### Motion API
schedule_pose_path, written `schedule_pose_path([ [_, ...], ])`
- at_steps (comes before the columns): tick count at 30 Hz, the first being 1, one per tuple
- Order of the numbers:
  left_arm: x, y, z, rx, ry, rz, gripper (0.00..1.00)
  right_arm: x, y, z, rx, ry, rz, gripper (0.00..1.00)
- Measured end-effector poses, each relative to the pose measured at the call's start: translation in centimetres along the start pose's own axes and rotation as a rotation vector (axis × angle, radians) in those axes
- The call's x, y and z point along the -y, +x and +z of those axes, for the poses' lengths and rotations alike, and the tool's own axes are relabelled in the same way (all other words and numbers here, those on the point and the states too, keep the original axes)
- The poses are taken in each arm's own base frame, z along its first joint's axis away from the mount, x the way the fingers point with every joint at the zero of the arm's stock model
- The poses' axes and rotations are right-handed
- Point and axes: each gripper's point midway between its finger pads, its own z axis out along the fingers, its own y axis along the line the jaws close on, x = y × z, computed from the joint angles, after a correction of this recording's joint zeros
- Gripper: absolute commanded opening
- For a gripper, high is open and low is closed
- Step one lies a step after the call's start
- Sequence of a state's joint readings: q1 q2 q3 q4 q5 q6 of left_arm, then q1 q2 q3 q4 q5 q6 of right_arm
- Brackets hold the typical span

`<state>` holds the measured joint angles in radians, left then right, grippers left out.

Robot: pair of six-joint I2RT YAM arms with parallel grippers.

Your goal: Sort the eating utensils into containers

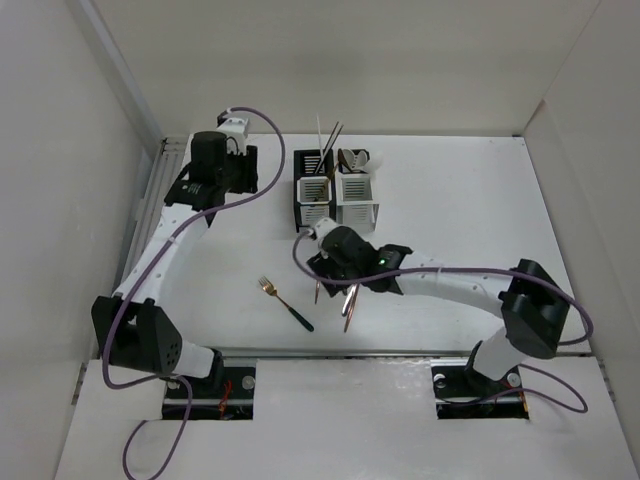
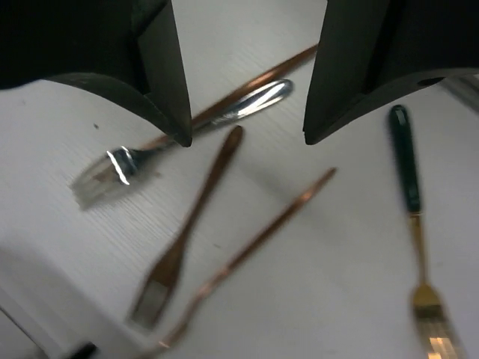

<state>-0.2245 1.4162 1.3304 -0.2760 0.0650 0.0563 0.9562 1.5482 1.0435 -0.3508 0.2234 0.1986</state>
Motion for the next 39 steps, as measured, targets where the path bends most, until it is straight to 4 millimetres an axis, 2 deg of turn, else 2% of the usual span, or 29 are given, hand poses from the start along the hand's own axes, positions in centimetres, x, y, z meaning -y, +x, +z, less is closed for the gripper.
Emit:
schedule_pose_path([
  [1,-0.6,0.8,-0.3,-0.018,-0.016,-0.019,0.48,-1.8,-0.7,-0.1,0.011,-0.046,-0.053,0.72],
  [4,-2.9,3.1,-0.9,-0.068,-0.077,-0.083,0.49,-7.1,-2.8,0.2,0.039,-0.152,-0.2,0.75],
  [6,-4.9,4.5,-1.4,-0.09,-0.127,-0.135,0.49,-10.1,-3.6,0.8,0.043,-0.198,-0.277,0.75],
  [8,-6.5,5.4,-2.2,-0.099,-0.171,-0.177,0.51,-12.6,-3.5,1.9,0.032,-0.233,-0.337,0.75],
  [10,-7.8,5.8,-3.1,-0.09,-0.211,-0.209,0.52,-13.8,-2.2,3.0,-0.005,-0.25,-0.374,0.75],
  [12,-8.6,5.7,-4.0,-0.071,-0.238,-0.226,0.52,-13.9,0.1,4.3,-0.074,-0.248,-0.402,0.75],
  [16,-9.4,4.9,-5.2,-0.031,-0.263,-0.245,0.52,-13.0,3.0,6.0,-0.179,-0.223,-0.424,0.7],
  [21,-10.6,5.0,-5.8,-0.017,-0.289,-0.273,0.52,-13.1,3.1,6.5,-0.193,-0.226,-0.398,0.66],
  [25,-11.0,5.4,-5.8,-0.023,-0.298,-0.292,0.53,-13.6,3.5,6.5,-0.202,-0.255,-0.377,0.48],
  [26,-11.1,5.4,-5.9,-0.022,-0.299,-0.296,0.53,-13.8,3.6,6.5,-0.203,-0.261,-0.372,0.36],
  [29,-11.2,5.4,-5.9,-0.02,-0.295,-0.301,0.53,-14.0,3.7,6.4,-0.207,-0.272,-0.364,0.13],
  [30,-11.1,5.4,-5.9,-0.02,-0.293,-0.302,0.53,-14.0,3.7,6.4,-0.208,-0.274,-0.363,0.0],
  [39,-10.8,5.4,-6.1,-0.013,-0.279,-0.301,0.53,-14.2,3.2,6.6,-0.204,-0.275,-0.377,0.0],
])
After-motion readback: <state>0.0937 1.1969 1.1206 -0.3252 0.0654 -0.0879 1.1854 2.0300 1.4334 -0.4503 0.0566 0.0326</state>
